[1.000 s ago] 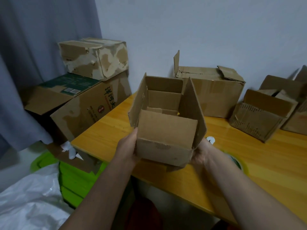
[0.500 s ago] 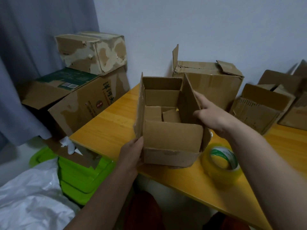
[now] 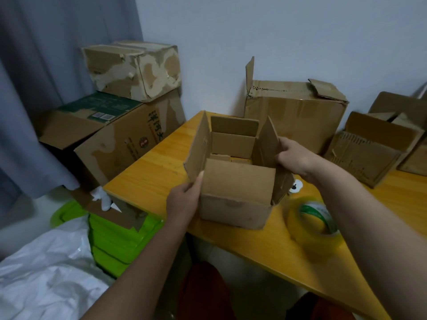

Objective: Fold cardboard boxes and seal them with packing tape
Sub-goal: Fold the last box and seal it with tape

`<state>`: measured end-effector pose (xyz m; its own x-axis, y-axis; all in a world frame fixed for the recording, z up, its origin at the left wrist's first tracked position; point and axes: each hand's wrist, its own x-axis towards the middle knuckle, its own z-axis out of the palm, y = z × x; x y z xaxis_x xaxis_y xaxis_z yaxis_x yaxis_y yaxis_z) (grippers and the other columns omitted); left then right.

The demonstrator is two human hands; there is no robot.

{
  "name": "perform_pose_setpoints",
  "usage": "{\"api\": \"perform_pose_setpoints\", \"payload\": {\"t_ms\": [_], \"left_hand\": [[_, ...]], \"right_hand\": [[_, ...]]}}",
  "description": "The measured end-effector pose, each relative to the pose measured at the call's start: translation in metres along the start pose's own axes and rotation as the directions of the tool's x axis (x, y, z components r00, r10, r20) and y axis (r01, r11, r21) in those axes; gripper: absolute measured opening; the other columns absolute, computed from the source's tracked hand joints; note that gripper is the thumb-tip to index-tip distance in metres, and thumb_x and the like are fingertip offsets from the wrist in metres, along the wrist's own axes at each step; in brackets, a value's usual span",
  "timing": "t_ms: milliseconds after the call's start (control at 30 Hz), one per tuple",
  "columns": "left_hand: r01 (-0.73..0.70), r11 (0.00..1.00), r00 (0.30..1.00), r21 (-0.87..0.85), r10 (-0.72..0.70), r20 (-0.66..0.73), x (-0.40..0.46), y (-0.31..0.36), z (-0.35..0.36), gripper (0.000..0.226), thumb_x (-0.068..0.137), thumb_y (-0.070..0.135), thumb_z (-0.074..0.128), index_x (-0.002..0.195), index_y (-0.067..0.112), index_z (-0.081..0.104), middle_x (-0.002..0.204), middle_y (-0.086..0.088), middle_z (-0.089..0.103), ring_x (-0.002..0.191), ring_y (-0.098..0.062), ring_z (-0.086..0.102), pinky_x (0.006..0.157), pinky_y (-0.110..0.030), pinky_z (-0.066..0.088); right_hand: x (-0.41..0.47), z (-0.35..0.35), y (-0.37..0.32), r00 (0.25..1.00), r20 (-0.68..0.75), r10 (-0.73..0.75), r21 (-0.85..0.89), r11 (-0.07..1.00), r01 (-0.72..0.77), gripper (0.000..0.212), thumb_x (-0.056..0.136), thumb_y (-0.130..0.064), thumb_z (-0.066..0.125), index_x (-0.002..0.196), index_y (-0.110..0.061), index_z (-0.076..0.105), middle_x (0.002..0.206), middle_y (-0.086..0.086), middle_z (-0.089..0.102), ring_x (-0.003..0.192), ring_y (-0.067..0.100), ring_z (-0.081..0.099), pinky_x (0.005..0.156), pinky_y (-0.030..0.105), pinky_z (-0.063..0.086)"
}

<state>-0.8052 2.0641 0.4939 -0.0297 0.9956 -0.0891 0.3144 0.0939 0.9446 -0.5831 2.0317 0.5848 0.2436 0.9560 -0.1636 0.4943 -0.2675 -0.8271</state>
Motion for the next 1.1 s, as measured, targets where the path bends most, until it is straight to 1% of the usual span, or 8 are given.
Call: {"api": "perform_pose_setpoints", "payload": {"t_ms": [133, 333, 500, 633, 767, 867, 967, 1100], "left_hand": [[-0.226, 0.962, 0.946, -0.155, 0.178, -0.272, -0.002, 0.000, -0.001, 0.034, 0.096, 0.040, 0.055, 0.102, 0.008, 0.066, 0.094, -0.005, 0.066, 0.088, -0.024, 0.065, 0.064, -0.030, 0.050], [-0.221, 0.970, 0.886, -0.100, 0.157, -0.437, -0.015, 0.002, -0.006, 0.093, 0.085, 0.020, 0.073, 0.154, 0.013, 0.011, 0.143, -0.007, 0.038, 0.119, -0.020, 0.048, 0.085, -0.023, 0.047], [-0.431, 0.548, 0.672, 0.717, 0.725, -0.150, -0.003, -0.003, -0.025, 0.089, 0.077, 0.004, 0.075, 0.150, 0.012, 0.025, 0.133, -0.015, 0.054, 0.123, -0.028, 0.052, 0.113, -0.053, 0.030], [-0.575, 0.611, 0.813, 0.543, 0.503, 0.295, -0.007, 0.007, -0.028, 0.072, 0.097, 0.004, 0.041, 0.154, 0.030, 0.007, 0.071, 0.004, 0.049, 0.059, -0.008, 0.045, 0.052, -0.020, 0.031], [-0.468, 0.834, 0.882, 0.292, 0.418, 0.219, -0.004, 0.005, -0.029, 0.063, 0.093, 0.028, 0.036, 0.154, 0.025, 0.021, 0.129, 0.002, 0.057, 0.110, -0.016, 0.055, 0.089, -0.036, 0.047], [-0.425, 0.852, 0.905, 0.305, 0.405, 0.128, -0.005, 0.005, -0.022, 0.064, 0.091, 0.052, 0.041, 0.147, 0.020, 0.038, 0.121, -0.001, 0.063, 0.104, -0.008, 0.054, 0.086, -0.032, 0.046], [-0.390, 0.790, 0.904, 0.474, 0.427, 0.031, -0.008, 0.006, -0.016, 0.079, 0.079, 0.059, 0.063, 0.144, 0.020, 0.040, 0.087, 0.007, 0.063, 0.097, -0.009, 0.059, 0.078, -0.030, 0.048], [-0.306, 0.717, 0.918, 0.626, 0.396, -0.004, -0.008, 0.009, -0.012, 0.094, 0.076, 0.056, 0.071, 0.151, 0.025, 0.023, 0.107, 0.002, 0.056, 0.094, -0.010, 0.049, 0.075, -0.026, 0.039]], "right_hand": [[0.000, -0.011, 0.009, 0.998, 0.057, 0.000, 0.003, 1.000, 0.000, 0.034, 0.091, 0.004, 0.051, 0.119, -0.016, 0.049, 0.106, 0.007, 0.063, 0.101, 0.025, 0.060, 0.079, 0.035, 0.054], [0.000, -0.010, 0.023, 0.989, -0.143, -0.044, -0.345, 0.939, -0.008, 0.083, 0.093, -0.014, 0.059, 0.153, -0.023, 0.003, 0.152, 0.011, 0.030, 0.134, 0.031, 0.038, 0.105, 0.037, 0.036], [-0.009, 0.001, 0.039, 0.887, 0.003, -0.461, -0.867, 0.442, 0.233, 0.052, 0.093, -0.015, 0.049, 0.144, -0.023, 0.037, 0.152, 0.006, 0.033, 0.142, 0.025, 0.026, 0.117, 0.040, 0.017], [-0.023, 0.007, 0.038, 0.927, 0.186, -0.324, -0.539, 0.755, 0.372, 0.037, 0.101, -0.028, 0.032, 0.134, -0.027, 0.050, 0.124, -0.004, 0.055, 0.115, 0.014, 0.048, 0.090, 0.020, 0.038], [-0.029, 0.007, 0.035, 0.972, 0.156, -0.177, -0.226, 0.951, 0.210, 0.055, 0.092, -0.058, 0.028, 0.098, -0.015, 0.061, 0.099, 0.006, 0.058, 0.089, 0.022, 0.053, 0.078, 0.030, 0.042], [-0.032, 0.011, 0.032, 0.973, 0.183, -0.140, -0.094, 0.983, 0.159, 0.053, 0.091, -0.065, 0.041, 0.089, -0.016, 0.062, 0.088, 0.006, 0.062, 0.080, 0.020, 0.058, 0.071, 0.023, 0.044], [-0.023, 0.021, 0.034, 0.960, 0.234, -0.154, -0.412, 0.879, 0.241, 0.066, 0.076, -0.058, 0.067, 0.129, -0.024, 0.048, 0.119, -0.004, 0.053, 0.112, 0.014, 0.051, 0.089, 0.024, 0.046], [-0.006, 0.024, 0.029, 0.960, 0.195, -0.199, -0.416, 0.870, 0.265, 0.119, 0.065, -0.051, 0.080, 0.153, -0.031, 0.002, 0.158, -0.005, 0.015, 0.144, 0.018, 0.015, 0.117, 0.039, 0.021]]}}
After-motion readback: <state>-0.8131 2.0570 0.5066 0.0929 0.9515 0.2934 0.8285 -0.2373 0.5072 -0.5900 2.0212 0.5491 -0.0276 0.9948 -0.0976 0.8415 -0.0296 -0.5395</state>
